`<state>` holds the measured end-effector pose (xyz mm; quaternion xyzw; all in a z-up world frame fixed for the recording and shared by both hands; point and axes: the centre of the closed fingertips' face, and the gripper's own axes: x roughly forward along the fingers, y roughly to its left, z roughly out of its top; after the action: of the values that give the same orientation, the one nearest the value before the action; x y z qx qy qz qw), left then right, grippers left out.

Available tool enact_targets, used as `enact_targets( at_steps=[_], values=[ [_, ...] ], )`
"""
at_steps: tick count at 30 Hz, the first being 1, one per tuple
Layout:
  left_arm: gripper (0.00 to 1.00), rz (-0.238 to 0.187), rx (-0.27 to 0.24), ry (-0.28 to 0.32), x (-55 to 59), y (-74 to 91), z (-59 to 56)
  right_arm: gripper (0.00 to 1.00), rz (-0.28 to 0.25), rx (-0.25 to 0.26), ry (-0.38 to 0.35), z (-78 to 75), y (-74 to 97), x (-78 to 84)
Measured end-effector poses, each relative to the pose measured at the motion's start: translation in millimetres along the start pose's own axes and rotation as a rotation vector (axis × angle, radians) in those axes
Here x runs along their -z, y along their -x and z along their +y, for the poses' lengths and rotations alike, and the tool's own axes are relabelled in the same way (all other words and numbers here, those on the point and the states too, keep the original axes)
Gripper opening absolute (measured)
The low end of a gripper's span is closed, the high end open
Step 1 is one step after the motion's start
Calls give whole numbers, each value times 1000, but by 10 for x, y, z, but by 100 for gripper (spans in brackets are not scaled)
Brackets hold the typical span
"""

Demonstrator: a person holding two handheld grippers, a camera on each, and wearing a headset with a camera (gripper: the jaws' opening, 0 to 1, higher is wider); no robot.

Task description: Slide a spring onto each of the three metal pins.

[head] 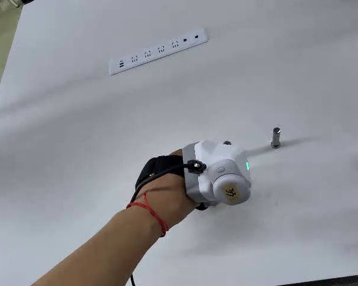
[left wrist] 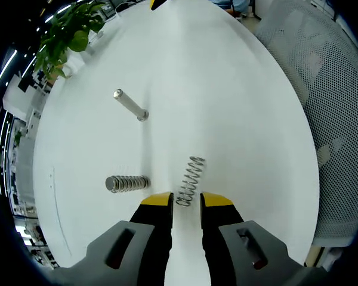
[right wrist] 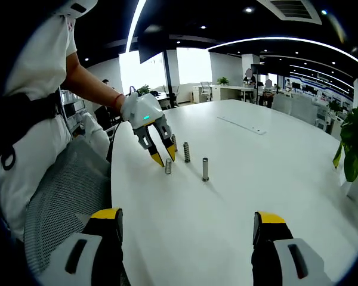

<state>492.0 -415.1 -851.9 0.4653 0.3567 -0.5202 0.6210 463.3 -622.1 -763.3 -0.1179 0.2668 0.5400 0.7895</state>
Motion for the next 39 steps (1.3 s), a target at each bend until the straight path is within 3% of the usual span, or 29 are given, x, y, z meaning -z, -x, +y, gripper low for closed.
enact_targets(
  at_steps=[6, 18, 24, 39],
  values=[
    [7, 13, 8, 20, 23, 5, -58, 90, -5, 1, 1, -4, 19, -2],
    [7, 12, 9, 76, 28, 15, -51, 90, -6, -1, -1, -9, 24, 6],
    [7, -22, 23, 141, 18, 24, -86, 89, -9, -2, -3, 7, 3, -15],
    [7, -69, 23, 160, -41, 86, -190, 88, -4, -22, 5, 80, -77, -91]
  ],
)
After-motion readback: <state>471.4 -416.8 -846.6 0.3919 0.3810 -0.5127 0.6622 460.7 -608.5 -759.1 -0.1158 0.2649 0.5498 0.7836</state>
